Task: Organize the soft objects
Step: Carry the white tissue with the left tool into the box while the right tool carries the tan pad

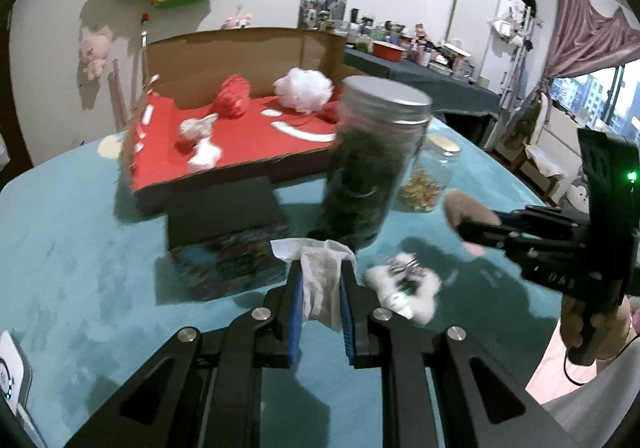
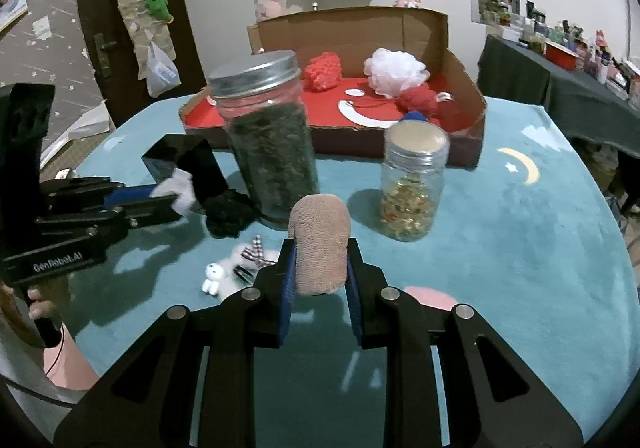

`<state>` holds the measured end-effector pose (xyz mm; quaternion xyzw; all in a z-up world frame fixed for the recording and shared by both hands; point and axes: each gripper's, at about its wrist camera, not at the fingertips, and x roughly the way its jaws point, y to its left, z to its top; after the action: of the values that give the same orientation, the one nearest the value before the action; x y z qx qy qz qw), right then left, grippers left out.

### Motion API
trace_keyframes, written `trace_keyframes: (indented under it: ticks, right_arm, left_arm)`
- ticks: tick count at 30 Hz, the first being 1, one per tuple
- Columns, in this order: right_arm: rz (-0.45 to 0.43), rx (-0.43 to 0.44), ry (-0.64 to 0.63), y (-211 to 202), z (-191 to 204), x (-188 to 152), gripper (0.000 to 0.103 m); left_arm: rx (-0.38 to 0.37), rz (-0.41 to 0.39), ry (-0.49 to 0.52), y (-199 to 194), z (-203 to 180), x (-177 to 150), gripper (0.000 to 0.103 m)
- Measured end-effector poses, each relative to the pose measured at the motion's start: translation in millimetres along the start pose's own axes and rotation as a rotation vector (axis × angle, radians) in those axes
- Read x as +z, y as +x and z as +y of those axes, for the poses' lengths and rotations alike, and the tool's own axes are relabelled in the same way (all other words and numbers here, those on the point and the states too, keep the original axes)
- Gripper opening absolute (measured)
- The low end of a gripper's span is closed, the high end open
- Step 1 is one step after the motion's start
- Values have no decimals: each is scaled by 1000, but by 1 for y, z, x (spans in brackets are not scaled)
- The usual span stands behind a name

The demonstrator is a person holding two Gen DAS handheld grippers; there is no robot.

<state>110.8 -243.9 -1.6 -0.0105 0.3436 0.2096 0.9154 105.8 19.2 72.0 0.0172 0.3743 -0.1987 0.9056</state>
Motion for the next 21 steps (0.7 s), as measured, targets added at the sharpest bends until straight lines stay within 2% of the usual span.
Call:
trace_keyframes:
  ticks: [10,16,21]
  right_arm:
    - [27,-67,71,-5,-40,-6,22]
    - [27,-108,36,-1,-61,-5,22]
    - [30,-95,11,7,-82,3,22]
  left_arm:
    - [109,40,-84,-12,51,-18,17]
    - [163,17,-29,-12,78,-19,17]
    - [154,9,18,-6,94,-8,17]
